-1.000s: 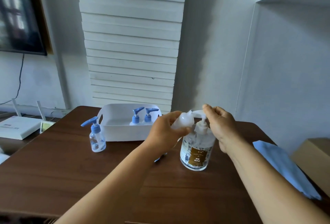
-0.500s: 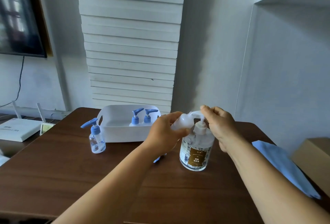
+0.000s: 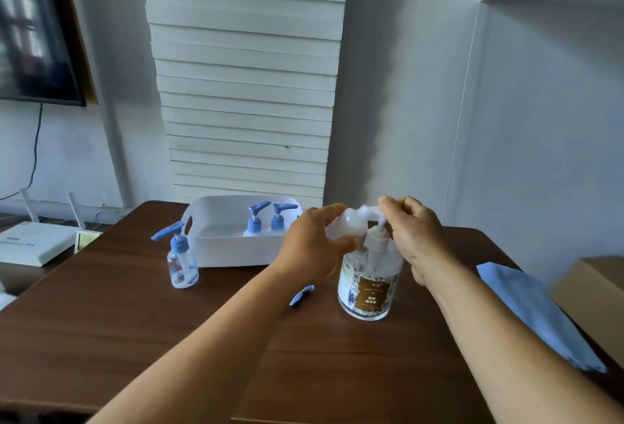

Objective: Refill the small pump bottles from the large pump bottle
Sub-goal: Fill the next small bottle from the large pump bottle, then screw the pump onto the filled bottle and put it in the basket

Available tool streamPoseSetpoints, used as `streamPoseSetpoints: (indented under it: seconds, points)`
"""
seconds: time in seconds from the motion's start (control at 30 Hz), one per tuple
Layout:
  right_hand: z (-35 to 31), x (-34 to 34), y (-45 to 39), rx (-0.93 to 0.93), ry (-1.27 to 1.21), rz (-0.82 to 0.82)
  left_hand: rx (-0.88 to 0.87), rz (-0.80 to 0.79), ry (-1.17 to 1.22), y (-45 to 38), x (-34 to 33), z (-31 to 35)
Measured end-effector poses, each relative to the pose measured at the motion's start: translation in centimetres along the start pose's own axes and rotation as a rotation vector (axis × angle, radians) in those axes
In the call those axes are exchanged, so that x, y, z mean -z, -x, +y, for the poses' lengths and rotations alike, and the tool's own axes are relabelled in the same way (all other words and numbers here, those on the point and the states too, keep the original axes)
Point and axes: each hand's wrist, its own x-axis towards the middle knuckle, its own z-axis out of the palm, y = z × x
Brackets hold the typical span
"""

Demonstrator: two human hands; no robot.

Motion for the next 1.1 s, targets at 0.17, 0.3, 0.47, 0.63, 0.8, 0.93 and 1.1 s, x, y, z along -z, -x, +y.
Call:
streamPoseSetpoints:
  seconds: [0.17,0.3,0.47,0.63,0.8,0.93,1.1]
  points:
    - [0.7,-0.4,0.2,-0.023,-0.034,-0.021,0.015,0.009,-0.036,0.2,-0.1,-0.5]
    - [0.5,-0.1,0.1,-0.065,-0.138,-0.023,0.001,-0.004,0.045,0.7,0.2,-0.2]
    - [-0.2,0.0,0.1,-0.049,-0.07,0.006,0.032,-0.022,0.226,1.2,0.5,-0.2]
    - [-0.4,-0.1,0.3,-0.055,-0.036,0.008,0.063,-0.04,0.261,1.2,0.8,-0.2]
    - [-0.4,-0.1,0.3,-0.082,-0.041,0.005,0.119,-0.047,0.389,1.2,1.2,0.0]
    - [-0.6,-0.1,0.3,-0.074,-0.045,0.004,0.153,-0.094,0.567,1.1,1.6,0.1]
    - [-1.4,0.1,0.6,0.011,-0.006,-0.007,0.15,-0.157,0.747,1.4,2.4,-0.5]
